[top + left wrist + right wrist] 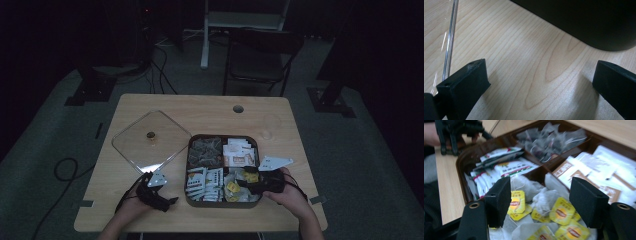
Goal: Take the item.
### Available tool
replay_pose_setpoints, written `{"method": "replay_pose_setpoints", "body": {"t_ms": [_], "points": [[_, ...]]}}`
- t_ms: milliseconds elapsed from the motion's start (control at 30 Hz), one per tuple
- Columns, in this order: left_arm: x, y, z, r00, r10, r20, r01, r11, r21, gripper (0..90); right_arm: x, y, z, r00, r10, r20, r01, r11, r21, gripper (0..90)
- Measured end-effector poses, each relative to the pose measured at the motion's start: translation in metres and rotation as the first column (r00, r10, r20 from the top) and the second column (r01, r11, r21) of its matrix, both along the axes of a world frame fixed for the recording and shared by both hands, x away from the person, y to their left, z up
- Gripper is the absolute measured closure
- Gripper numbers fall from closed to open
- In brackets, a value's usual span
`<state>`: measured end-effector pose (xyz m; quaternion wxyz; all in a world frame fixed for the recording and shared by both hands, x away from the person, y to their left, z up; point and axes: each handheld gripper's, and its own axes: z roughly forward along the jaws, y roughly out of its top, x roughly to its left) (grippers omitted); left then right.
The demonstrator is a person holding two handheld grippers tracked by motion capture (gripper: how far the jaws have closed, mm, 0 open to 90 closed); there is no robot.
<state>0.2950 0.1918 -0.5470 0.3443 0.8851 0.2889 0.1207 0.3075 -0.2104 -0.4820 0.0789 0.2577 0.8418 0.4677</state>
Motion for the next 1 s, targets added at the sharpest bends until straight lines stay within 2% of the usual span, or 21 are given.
{"method": "replay_pose_setpoints", "body": {"t_ms": [33, 167, 400, 567, 733, 800, 933, 1000], "points": [[0.000, 0.000, 0.000, 1.0000, -0.001, 0.000, 0.001, 1.0000, 0.000, 0.7, 0.000, 0.000, 0.000, 1.0000, 0.000, 0.000, 0.000, 1.000, 0.000, 42.2], [0.000, 0.000, 0.000, 1.0000, 0.000, 0.000, 0.000, 1.0000, 0.000, 0.6, 0.006, 0.012, 0.001, 0.9992, 0.036, -0.018, -0.035, 0.999, 0.024, 52.4], [0.000, 0.000, 0.000, 1.0000, 0.000, 0.000, 0.000, 1.0000, -0.001, 0.6, 0.015, 0.019, 0.000, 0.9981, 0.030, -0.053, -0.028, 0.999, 0.041, 55.3], [0.000, 0.000, 0.000, 1.0000, 0.000, 0.000, 0.000, 1.0000, -0.001, 0.7, 0.018, 0.025, -0.004, 0.9959, 0.032, -0.085, -0.029, 0.999, 0.032, 55.6], [0.000, 0.000, 0.000, 1.0000, 0.001, 0.000, -0.001, 1.0000, -0.002, 0.7, 0.018, 0.034, -0.005, 0.9949, 0.042, -0.091, -0.040, 0.999, 0.028, 54.0], [0.000, 0.000, 0.000, 1.0000, 0.001, 0.000, -0.001, 1.0000, -0.002, 0.7, 0.018, 0.036, -0.006, 0.9936, 0.047, -0.103, -0.046, 0.999, 0.009, 54.4], [0.000, 0.000, 0.000, 1.0000, 0.001, 0.000, -0.001, 1.0000, -0.002, 0.7, 0.016, 0.037, -0.006, 0.9903, 0.054, -0.128, -0.054, 0.999, 0.002, 58.7], [0.000, 0.000, 0.000, 1.0000, 0.000, 0.000, 0.000, 1.0000, 0.000, 0.7, 0.015, 0.036, -0.008, 0.9882, 0.046, -0.146, -0.050, 0.999, -0.022, 63.8]]}}
